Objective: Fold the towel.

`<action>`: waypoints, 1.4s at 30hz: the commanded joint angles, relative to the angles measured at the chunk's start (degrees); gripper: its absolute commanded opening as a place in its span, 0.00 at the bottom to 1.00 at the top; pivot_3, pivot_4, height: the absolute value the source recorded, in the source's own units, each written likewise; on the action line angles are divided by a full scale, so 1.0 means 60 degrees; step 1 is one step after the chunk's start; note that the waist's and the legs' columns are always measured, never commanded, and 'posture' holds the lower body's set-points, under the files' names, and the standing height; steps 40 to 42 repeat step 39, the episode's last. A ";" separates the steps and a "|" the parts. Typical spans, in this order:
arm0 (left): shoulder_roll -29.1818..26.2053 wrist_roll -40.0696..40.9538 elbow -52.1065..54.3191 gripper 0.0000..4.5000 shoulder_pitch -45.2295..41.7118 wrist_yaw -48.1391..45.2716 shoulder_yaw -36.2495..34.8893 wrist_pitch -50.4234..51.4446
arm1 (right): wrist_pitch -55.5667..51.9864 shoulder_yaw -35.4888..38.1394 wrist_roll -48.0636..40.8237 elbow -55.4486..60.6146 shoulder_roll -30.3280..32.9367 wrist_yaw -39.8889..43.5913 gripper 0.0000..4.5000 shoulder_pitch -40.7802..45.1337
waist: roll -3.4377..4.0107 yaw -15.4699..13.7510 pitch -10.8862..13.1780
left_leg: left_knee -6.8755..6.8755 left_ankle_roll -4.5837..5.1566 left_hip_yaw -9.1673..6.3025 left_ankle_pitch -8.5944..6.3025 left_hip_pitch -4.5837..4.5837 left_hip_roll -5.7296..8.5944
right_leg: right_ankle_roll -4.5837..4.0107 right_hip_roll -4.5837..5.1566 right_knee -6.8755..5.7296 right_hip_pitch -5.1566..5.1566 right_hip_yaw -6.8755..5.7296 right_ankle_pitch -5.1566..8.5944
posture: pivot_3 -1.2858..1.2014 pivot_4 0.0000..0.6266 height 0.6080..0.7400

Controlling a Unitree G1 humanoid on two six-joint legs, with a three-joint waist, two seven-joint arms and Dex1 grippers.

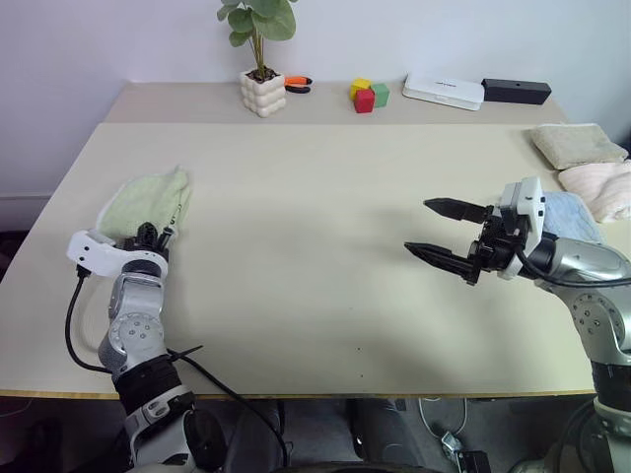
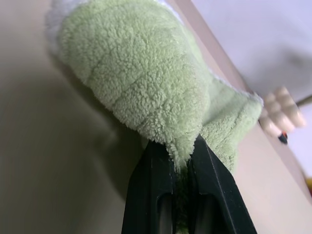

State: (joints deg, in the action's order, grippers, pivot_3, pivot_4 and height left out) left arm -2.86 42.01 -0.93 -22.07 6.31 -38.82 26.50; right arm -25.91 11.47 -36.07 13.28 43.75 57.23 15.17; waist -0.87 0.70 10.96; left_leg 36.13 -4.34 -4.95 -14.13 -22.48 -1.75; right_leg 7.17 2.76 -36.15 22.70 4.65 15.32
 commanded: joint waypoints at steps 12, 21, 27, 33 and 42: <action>-0.0423 0.0507 0.2244 0.98 0.1247 -0.0175 0.1570 0.1134 | 0.0459 0.0160 0.0198 -0.0565 0.0048 0.0483 1.00 0.0299 | 0.0001 0.0049 0.0000 | -0.0003 0.0000 0.0000 0.0000 0.0003 -0.0002 | 0.0000 -0.0001 -0.0001 0.0001 0.0001 0.0000 | 0.52 0.24 1.00; -0.2709 -0.0378 0.3586 0.98 0.2346 -0.3453 0.4220 0.1358 | 0.0596 0.0406 0.0177 -0.0929 0.0054 0.0603 1.00 0.0242 | 0.0005 0.0010 0.0000 | 0.0004 0.0000 0.0004 0.0000 0.0004 -0.0001 | -0.0041 0.0001 0.0000 -0.0002 0.0002 0.0019 | 0.52 0.24 1.00; -0.4052 -0.0894 0.2589 0.98 0.0959 -0.5760 0.4671 0.0433 | 0.1171 0.0835 0.0256 -0.1686 0.0504 0.1416 1.00 0.0063 | 0.0011 0.0051 0.0000 | -0.0009 0.0001 0.0020 -0.0001 0.0004 -0.0005 | -0.0041 0.0001 0.0003 0.0006 0.0009 0.0015 | 0.52 0.24 1.00; -0.4959 -0.1919 0.0823 0.98 0.0578 -0.8053 0.4890 -0.1373 | 0.0884 0.0950 0.0210 -0.1145 0.0531 0.0957 1.00 0.0216 | 0.0013 0.0129 0.0000 | -0.0017 0.0002 0.0018 -0.0001 0.0011 -0.0009 | -0.0017 -0.0006 -0.0004 0.0011 0.0008 0.0001 | 0.52 0.24 1.00; -0.4947 -0.2527 0.0116 0.98 0.0718 -0.8921 0.5078 -0.2582 | 0.0603 0.1120 0.0067 -0.0885 0.0736 0.0942 1.00 0.0085 | 0.0015 0.0059 0.0002 | -0.0015 0.0002 0.0019 -0.0001 0.0001 -0.0010 | -0.0020 -0.0002 -0.0001 0.0015 0.0008 0.0003 | 0.52 0.24 1.00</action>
